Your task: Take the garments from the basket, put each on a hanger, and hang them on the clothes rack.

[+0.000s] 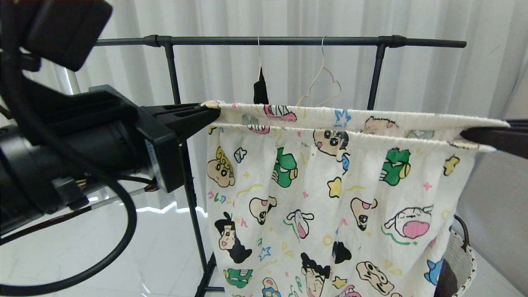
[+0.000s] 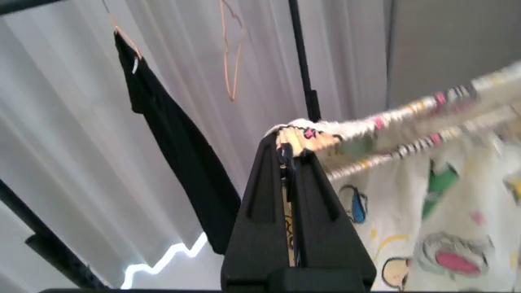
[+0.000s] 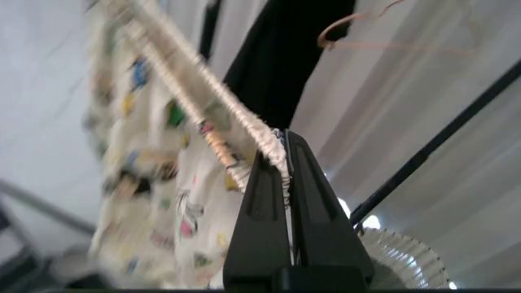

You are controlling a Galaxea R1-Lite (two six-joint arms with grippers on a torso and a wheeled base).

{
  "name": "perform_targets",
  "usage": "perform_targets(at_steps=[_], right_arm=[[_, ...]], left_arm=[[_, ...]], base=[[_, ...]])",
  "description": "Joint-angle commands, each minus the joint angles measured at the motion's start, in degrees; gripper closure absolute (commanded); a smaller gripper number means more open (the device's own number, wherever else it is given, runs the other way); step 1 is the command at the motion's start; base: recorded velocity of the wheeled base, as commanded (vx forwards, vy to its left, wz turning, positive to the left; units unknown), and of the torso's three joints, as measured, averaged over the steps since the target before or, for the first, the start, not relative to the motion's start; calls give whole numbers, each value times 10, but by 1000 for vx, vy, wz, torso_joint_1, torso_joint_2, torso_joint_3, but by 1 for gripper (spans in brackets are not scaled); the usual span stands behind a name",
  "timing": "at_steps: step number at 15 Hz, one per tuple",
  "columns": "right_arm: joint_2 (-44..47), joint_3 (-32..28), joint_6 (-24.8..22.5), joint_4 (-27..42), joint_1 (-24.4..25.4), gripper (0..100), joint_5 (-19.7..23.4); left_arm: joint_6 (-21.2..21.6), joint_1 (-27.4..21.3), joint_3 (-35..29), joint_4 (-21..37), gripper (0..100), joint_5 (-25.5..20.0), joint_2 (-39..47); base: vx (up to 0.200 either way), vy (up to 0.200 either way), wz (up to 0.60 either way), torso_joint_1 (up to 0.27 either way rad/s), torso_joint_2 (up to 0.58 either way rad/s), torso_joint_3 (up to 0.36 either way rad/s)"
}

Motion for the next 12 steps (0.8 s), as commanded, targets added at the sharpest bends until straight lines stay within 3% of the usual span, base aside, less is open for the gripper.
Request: perform_targets(at_steps=[1, 5, 7, 12], right_arm=[[61, 3, -1, -61, -42, 100, 5], [120, -4, -1, -129, -44, 100, 4], [130, -4, -1, -138, -44, 100, 4], [128, -4, -1, -137, -44, 100, 2]], left_arm=[[15, -35, 41, 0, 100, 1, -59], [114, -108, 120, 0, 100, 4, -111], [128, -141, 140, 0, 100, 5, -122], [124, -145, 141, 0, 100, 4, -120]], base=[[0, 0, 0, 0, 0, 0], [0, 0, 0, 0, 0, 0], [0, 0, 0, 0, 0, 0], [0, 0, 0, 0, 0, 0]])
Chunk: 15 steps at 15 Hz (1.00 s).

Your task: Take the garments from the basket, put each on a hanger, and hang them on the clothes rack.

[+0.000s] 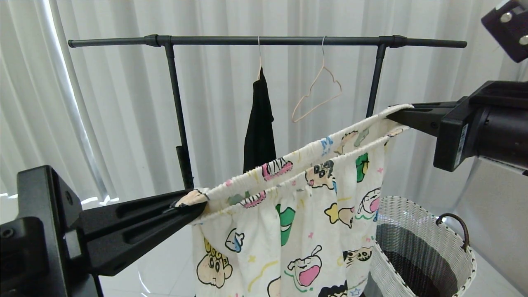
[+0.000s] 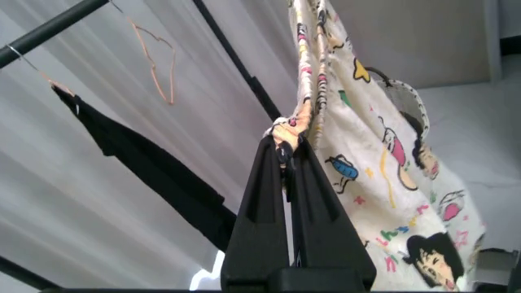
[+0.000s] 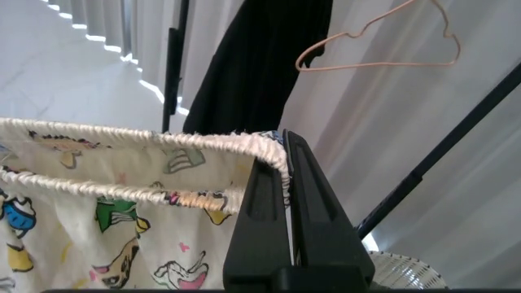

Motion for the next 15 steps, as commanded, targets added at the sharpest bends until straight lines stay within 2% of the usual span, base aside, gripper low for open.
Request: perform_targets(at_steps=[1, 3, 6, 8, 11, 15], right_arm=[[-6, 1, 0, 4, 0, 100, 0], [-31, 3, 0, 31, 0, 100, 2], [-88, 1, -4, 121, 5, 100, 14], [-122, 4, -32, 179, 6, 100, 22], [-127, 10, -66, 191, 7, 100, 30], [-122, 14, -71, 190, 7, 100, 31]], left_arm=[[-2, 2, -2, 0, 100, 0, 3], [-18, 41, -14, -1, 100, 11, 22], [-37, 108, -62, -1, 100, 12, 76], [-65, 131, -104, -1, 100, 16, 119], [-81, 117, -125, 0, 100, 33, 146], [-82, 105, -125, -1, 100, 52, 147]], base=[[0, 0, 0, 0, 0, 0], [0, 0, 0, 0, 0, 0], [0, 0, 0, 0, 0, 0], [0, 0, 0, 0, 0, 0], [0, 0, 0, 0, 0, 0], [0, 0, 0, 0, 0, 0]])
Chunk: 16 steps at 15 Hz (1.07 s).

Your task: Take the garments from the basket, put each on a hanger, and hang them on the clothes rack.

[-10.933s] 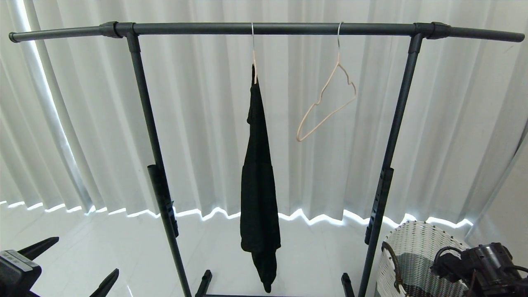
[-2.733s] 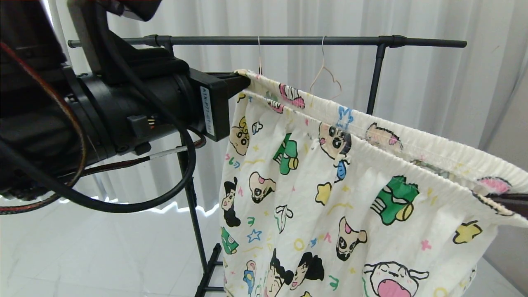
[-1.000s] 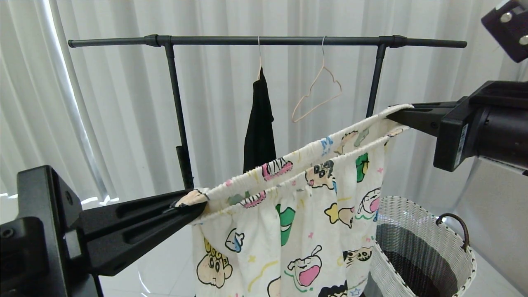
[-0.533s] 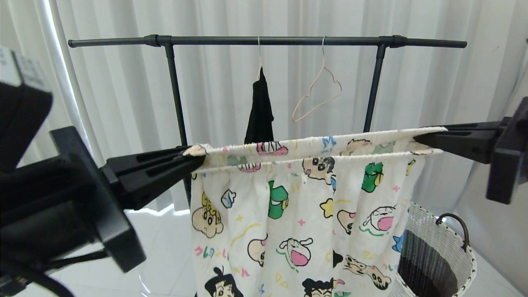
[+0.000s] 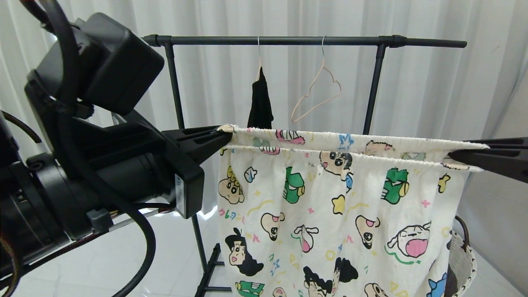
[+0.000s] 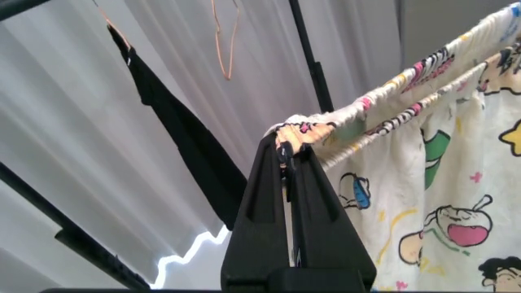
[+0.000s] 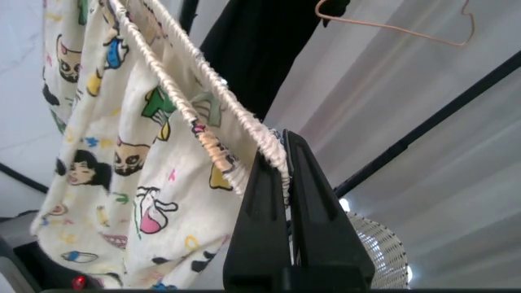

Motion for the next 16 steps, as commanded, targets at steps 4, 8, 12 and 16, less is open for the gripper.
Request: perform_targets(at_steps=[4, 8, 12, 16], right_arm=[[0, 2, 0, 2, 0, 100, -2], [-14, 29, -17, -1, 0, 0, 1], [-43, 62, -28, 0, -1, 0, -12], [-41, 63, -28, 10, -141, 0, -162]], left_arm=[[0, -1, -1, 0, 100, 1, 5], [1, 0, 0, 0, 100, 2, 5], [5, 9, 15, 0, 100, 39, 4], [20, 108, 49, 3, 100, 127, -32]], base=[[0, 0, 0, 0, 0, 0], [0, 0, 0, 0, 0, 0], [0, 0, 0, 0, 0, 0], [0, 0, 0, 0, 0, 0]])
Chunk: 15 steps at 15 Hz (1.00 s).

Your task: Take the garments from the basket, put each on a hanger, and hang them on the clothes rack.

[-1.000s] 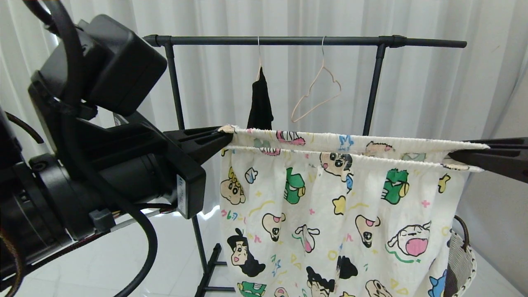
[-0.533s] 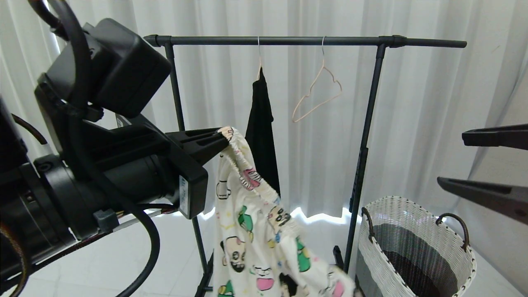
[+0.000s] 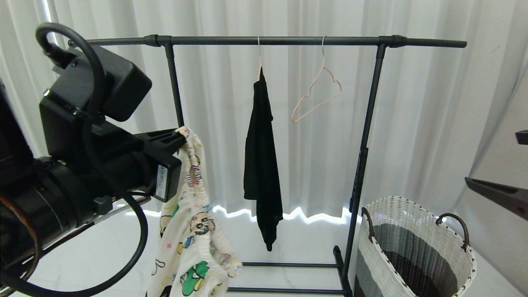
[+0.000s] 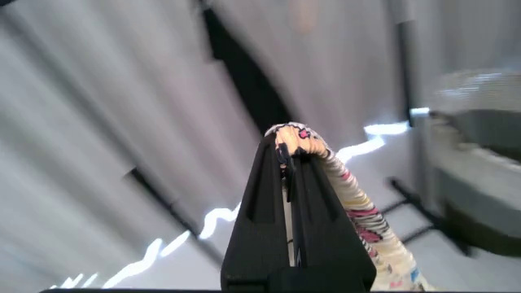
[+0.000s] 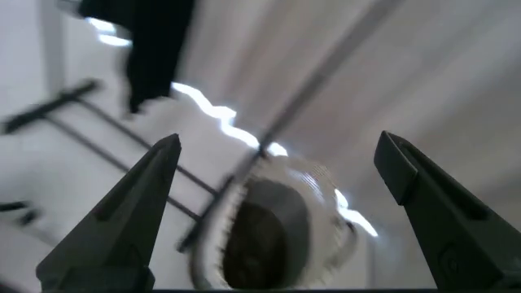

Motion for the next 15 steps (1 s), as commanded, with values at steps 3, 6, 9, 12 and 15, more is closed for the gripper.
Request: perform_targets(at_steps=[3, 6, 9, 12, 15], right_arm=[[-6, 7, -3, 52, -132, 0, -45], [-16, 34, -12, 50, -158, 0, -48], [-32, 67, -21, 33, -170, 0, -49], [-57, 127, -84, -43, -234, 0, -48], [-66, 138, -90, -67, -257, 0, -21]], left_arm=[[1, 132, 77, 1, 100, 2, -60], [-4, 185, 108, 1, 100, -7, -70], [-7, 204, 114, 1, 100, -49, -71], [-16, 204, 114, 1, 100, -111, -72], [-17, 204, 116, 1, 100, -115, -72]], base=[[0, 0, 0, 0, 0, 0], [0, 0, 0, 0, 0, 0], [0, 0, 0, 0, 0, 0], [0, 0, 0, 0, 0, 0], [0, 0, 0, 0, 0, 0]])
